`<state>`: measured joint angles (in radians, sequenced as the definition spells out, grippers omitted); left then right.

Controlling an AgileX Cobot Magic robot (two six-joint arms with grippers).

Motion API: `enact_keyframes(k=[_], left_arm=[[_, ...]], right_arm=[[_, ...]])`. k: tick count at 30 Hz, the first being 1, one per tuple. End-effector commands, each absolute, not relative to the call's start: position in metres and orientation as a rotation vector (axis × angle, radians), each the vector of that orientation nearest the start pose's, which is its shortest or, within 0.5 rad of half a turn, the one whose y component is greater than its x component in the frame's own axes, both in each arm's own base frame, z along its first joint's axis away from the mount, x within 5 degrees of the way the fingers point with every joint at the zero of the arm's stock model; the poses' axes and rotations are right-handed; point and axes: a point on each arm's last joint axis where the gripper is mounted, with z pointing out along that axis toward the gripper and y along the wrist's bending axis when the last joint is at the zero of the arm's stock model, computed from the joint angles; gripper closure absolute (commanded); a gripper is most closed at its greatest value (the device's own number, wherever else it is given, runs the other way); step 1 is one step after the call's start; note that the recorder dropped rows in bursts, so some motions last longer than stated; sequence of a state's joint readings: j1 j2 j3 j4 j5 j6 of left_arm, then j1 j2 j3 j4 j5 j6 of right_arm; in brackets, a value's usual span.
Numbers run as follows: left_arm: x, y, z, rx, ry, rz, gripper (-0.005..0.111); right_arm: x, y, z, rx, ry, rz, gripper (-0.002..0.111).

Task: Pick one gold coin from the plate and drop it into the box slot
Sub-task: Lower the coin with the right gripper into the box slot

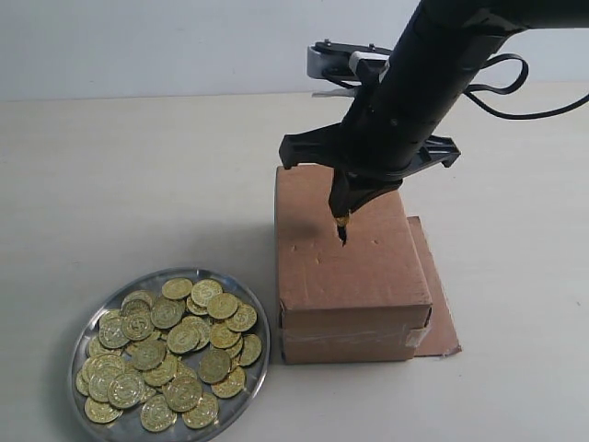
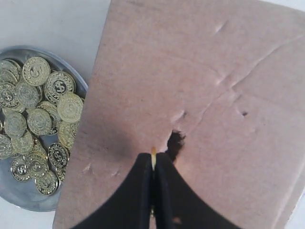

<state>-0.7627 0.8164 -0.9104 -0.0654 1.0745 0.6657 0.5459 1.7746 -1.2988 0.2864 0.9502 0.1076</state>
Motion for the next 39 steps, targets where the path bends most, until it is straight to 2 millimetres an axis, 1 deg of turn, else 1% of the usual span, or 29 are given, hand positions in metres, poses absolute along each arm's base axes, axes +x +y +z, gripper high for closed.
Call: enact_keyframes(k=[1,5,9,39], left_arm=[[0.0920,-0.0967,0.3515,1.594,1.884,-0.145,0.038],[0.0920,-0.0967,0.3515,1.594,1.884,-0.145,0.038],[0.0920,-0.0967,0.3515,1.594,1.884,-0.145,0.038],[0.0920,-0.0967,0.3515,1.594,1.884,-0.145,0.038]], right_arm=[[0.2970,0.2047,0.2300,-0.444,2.921,0.463,0.108],[0.2987,0.2046,0.2302,-0.408,2.912,0.457,0.108],[0.3000,0.2020,0.2295,-0.381,2.915,0.413,0.108],[0.2994,0.2015,0.2293,-0.333,2.934,0.412,0.108]])
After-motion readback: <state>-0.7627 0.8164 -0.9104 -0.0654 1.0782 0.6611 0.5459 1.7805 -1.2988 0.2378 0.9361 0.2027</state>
